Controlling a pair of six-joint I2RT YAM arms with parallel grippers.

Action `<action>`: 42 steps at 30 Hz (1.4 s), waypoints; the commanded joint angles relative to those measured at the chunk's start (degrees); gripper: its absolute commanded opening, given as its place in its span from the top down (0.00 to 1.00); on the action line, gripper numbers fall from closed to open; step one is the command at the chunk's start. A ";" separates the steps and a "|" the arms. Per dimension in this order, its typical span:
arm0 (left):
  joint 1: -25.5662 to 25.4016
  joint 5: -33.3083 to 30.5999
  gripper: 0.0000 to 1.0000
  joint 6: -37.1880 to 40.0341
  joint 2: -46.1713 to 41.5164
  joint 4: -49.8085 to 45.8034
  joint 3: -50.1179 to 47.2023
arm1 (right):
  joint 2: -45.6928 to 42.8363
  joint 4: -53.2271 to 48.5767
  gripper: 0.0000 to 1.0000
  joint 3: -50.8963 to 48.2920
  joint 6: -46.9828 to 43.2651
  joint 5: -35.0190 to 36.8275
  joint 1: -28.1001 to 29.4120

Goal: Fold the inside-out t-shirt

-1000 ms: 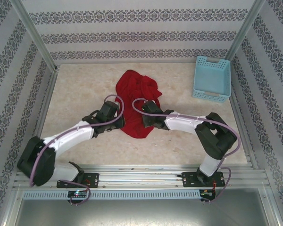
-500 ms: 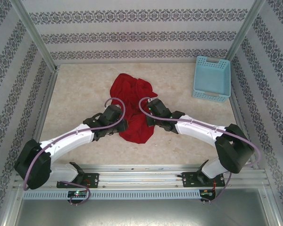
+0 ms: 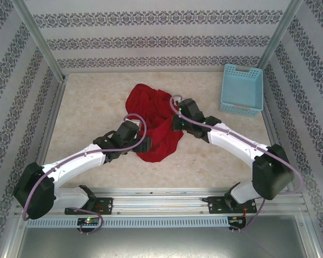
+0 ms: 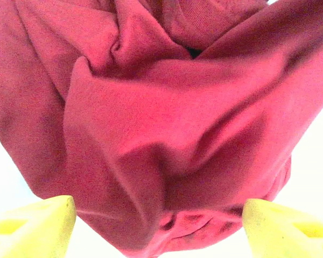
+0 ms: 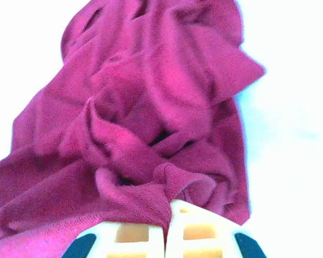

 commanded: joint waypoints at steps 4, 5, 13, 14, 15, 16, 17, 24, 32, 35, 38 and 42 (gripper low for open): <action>-0.72 -0.06 0.19 2.09 2.50 3.10 -0.74 | 11.38 0.14 1.00 2.21 7.19 -7.80 -9.56; -0.85 0.16 0.20 2.12 3.40 3.11 -0.56 | 12.87 0.45 1.00 2.61 7.49 -7.70 -9.76; -0.99 0.85 0.26 2.36 10.30 3.45 1.15 | 13.74 -3.90 0.58 4.57 4.48 -1.58 -7.56; -0.96 0.52 0.30 2.03 10.99 3.53 1.42 | 11.84 -4.56 0.54 3.61 3.87 -0.25 -6.54; -0.99 0.08 0.34 1.57 11.29 3.65 1.51 | 10.05 -4.70 0.50 2.54 3.54 0.54 -5.53; -0.99 -0.05 0.37 1.38 11.57 4.10 1.41 | 7.67 -4.80 0.46 1.34 3.20 1.09 -4.11; -0.99 -0.04 0.39 1.07 11.75 4.65 1.29 | 5.82 -5.01 0.44 0.12 3.01 1.73 -2.69; -0.03 4.63 0.72 -2.40 14.39 10.70 1.21 | -1.40 -0.54 0.37 -8.24 5.49 -0.48 10.40; 2.28 6.94 0.96 -6.30 12.26 15.96 -2.09 | 5.91 9.48 0.56 -10.61 8.76 -6.75 14.49; 2.69 6.47 1.00 -7.25 10.35 16.73 -3.98 | 9.11 9.41 0.55 -8.53 7.80 -4.47 14.52; 2.89 6.46 1.00 -7.98 8.75 17.31 -5.68 | 12.50 6.21 0.50 -5.31 7.00 1.00 14.34; 2.88 5.86 1.00 -9.51 4.57 19.63 -8.97 | 15.75 2.33 0.66 -2.33 5.65 7.39 13.37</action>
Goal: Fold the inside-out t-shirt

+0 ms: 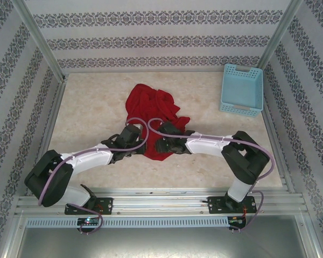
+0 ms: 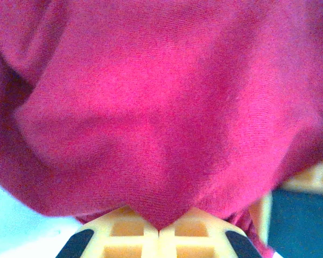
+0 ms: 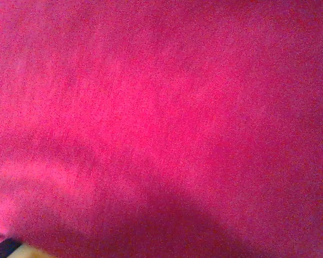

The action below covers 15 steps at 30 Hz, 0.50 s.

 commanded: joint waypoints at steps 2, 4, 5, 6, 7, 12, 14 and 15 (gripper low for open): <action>0.67 -2.38 1.00 -3.09 -6.09 3.57 -3.43 | 0.89 -5.64 0.79 2.65 -1.26 10.99 -0.71; 1.22 -3.86 1.00 -3.46 -7.55 2.60 -4.39 | -1.69 -5.43 0.90 0.58 -1.33 11.97 -1.03; 1.57 -3.97 1.00 -3.39 -7.79 2.12 -4.67 | -3.42 -4.46 0.95 -1.19 -1.56 11.66 -1.15; 1.96 -4.06 1.00 -3.35 -7.71 1.73 -4.80 | -5.17 -3.70 0.99 -2.76 -1.62 11.17 -1.11; 2.15 -4.13 1.00 -3.24 -7.62 1.59 -4.99 | -6.95 -3.18 1.00 -4.20 -1.73 10.50 -1.17; 2.61 -5.20 1.00 -4.05 -7.49 1.94 -5.89 | -14.13 -1.05 1.00 -11.34 0.09 8.93 -0.66; 2.70 -4.27 1.00 -3.92 -7.18 3.18 -6.39 | -15.90 -0.31 1.00 -12.95 0.30 7.35 -0.72; 2.70 -3.21 1.00 -3.63 -6.72 3.94 -6.38 | -16.29 -0.05 0.99 -13.26 0.02 6.56 -0.68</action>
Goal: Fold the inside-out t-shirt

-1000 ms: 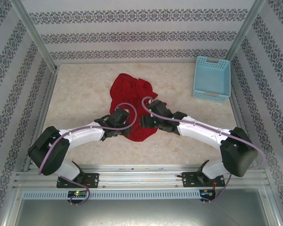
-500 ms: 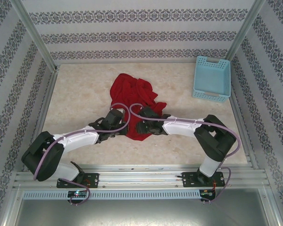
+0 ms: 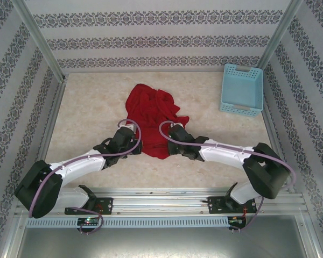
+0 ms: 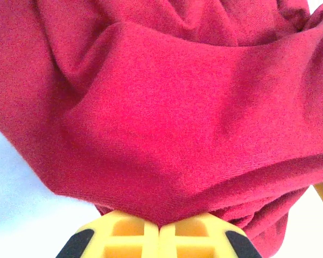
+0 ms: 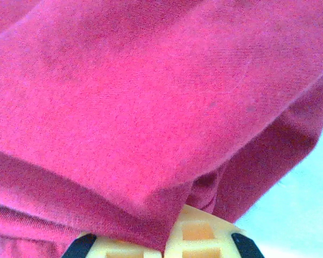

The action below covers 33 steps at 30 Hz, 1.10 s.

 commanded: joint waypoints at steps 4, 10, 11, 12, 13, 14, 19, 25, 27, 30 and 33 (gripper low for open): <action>1.45 3.14 1.00 0.65 3.67 1.49 0.16 | -1.87 -3.44 0.82 0.17 -0.94 1.53 0.72; 1.43 5.19 1.00 0.68 5.47 1.84 0.71 | -0.13 -5.17 0.65 5.56 -2.33 1.70 3.37; 1.45 5.23 1.00 0.59 5.32 2.00 0.61 | 0.23 -5.25 0.65 6.05 -2.43 1.17 3.98; 1.45 5.21 1.00 0.55 5.12 1.94 0.59 | 0.82 -5.26 0.65 6.70 -2.41 0.57 4.73; 1.39 5.00 1.00 0.63 5.02 1.85 0.60 | 1.44 -5.22 0.65 7.17 -2.50 -0.05 5.44; 1.43 4.86 1.00 0.59 4.93 1.83 0.62 | 2.04 -5.17 0.65 7.54 -2.52 -0.66 5.99; 1.40 5.15 1.00 0.66 4.92 1.95 0.69 | 6.78 -3.11 0.57 8.52 -0.87 -3.51 6.54; 1.42 5.68 1.00 0.43 4.40 1.98 0.71 | 12.92 -0.39 0.42 11.24 0.24 -3.36 6.39; 1.37 6.05 1.00 0.31 4.41 2.24 0.51 | 14.19 0.86 0.41 11.88 0.62 -3.16 5.79; 1.39 6.46 1.00 -0.02 4.59 2.63 0.07 | 15.45 3.56 0.45 12.19 0.94 -4.38 4.16; 1.44 6.43 1.00 -0.22 4.40 2.90 -0.50 | 16.74 4.08 0.52 13.28 0.48 -4.87 2.97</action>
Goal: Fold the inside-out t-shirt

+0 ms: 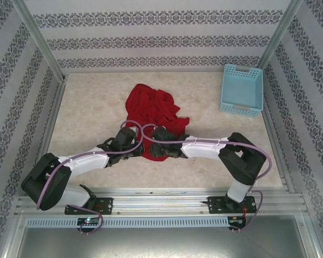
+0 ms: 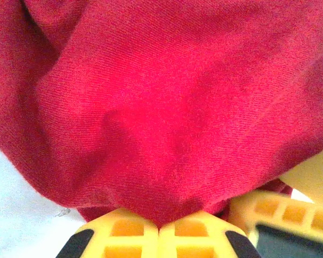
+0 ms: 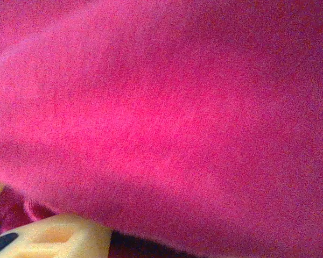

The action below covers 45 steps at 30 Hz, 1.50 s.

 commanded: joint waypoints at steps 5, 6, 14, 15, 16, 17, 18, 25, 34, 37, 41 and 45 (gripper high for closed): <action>0.43 0.58 1.00 -0.42 -1.65 1.54 -0.94 | 2.74 0.73 0.65 4.41 -1.70 1.29 -2.22; 0.42 0.31 1.00 -0.29 -1.77 1.28 -0.84 | 2.66 0.29 0.70 4.62 -1.98 1.91 -2.33; 0.44 -5.64 1.00 1.41 -0.97 -4.24 2.12 | -5.95 -4.89 1.00 2.85 -4.16 3.38 -1.81; 0.51 -6.62 1.00 1.74 -0.69 -4.86 2.69 | -7.57 -5.54 1.00 2.22 -4.32 3.60 -1.60; 0.61 -7.38 1.00 2.07 -0.21 -5.28 3.39 | -9.94 -6.62 1.00 1.33 -4.45 4.31 -1.32; 0.83 -7.78 1.00 2.28 0.30 -5.47 3.86 | -12.02 -7.45 1.00 0.61 -4.45 4.84 -1.22; 1.25 -8.00 1.00 2.38 0.89 -5.54 4.30 | -14.27 -8.19 1.00 -0.44 -4.40 5.07 -1.13; 3.39 -6.84 1.00 3.06 6.19 -6.76 8.30 | -25.83 -10.16 1.00 -4.20 -3.98 2.50 -1.30; 0.14 -7.23 0.85 6.31 3.27 -12.05 9.92 | -28.00 -9.36 1.00 -0.51 -3.88 -3.40 -3.23; -2.93 -9.23 0.77 6.88 -2.07 -12.05 8.18 | -26.68 -8.85 1.00 0.22 -4.10 -4.09 -4.20; -4.79 -10.47 0.68 5.83 -6.66 -10.77 5.52 | -23.43 -8.63 1.00 0.03 -5.67 -4.11 -4.11; -7.22 -8.90 0.58 7.30 -6.17 -6.87 4.48 | -20.12 -7.04 0.73 -3.60 -5.60 -2.17 -4.12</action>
